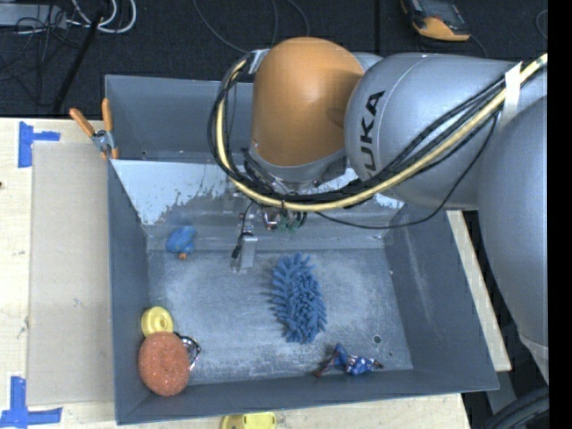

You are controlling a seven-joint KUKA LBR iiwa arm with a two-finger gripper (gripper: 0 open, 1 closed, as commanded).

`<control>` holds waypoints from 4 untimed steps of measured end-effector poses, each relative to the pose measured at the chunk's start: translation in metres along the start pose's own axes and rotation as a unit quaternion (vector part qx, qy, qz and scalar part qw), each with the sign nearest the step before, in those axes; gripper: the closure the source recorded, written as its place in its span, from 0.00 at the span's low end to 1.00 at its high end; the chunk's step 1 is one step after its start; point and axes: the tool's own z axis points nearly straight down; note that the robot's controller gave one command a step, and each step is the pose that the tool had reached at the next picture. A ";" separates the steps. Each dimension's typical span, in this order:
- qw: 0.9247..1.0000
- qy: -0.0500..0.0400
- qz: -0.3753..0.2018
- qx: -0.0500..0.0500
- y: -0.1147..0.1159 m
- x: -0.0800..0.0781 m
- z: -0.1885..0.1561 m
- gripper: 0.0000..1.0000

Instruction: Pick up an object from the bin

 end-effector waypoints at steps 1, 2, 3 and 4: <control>1.000 -0.004 0.002 0.000 -0.001 -0.001 -0.005 0.00; 1.000 -0.005 -0.015 0.000 -0.048 0.026 0.037 0.00; 1.000 -0.002 -0.013 0.001 -0.077 0.032 0.059 0.00; 0.995 -0.004 -0.095 0.000 -0.095 0.050 0.079 0.00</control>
Offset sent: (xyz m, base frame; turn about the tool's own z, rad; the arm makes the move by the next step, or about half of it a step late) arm -0.0311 -0.0588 -0.0445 -0.0313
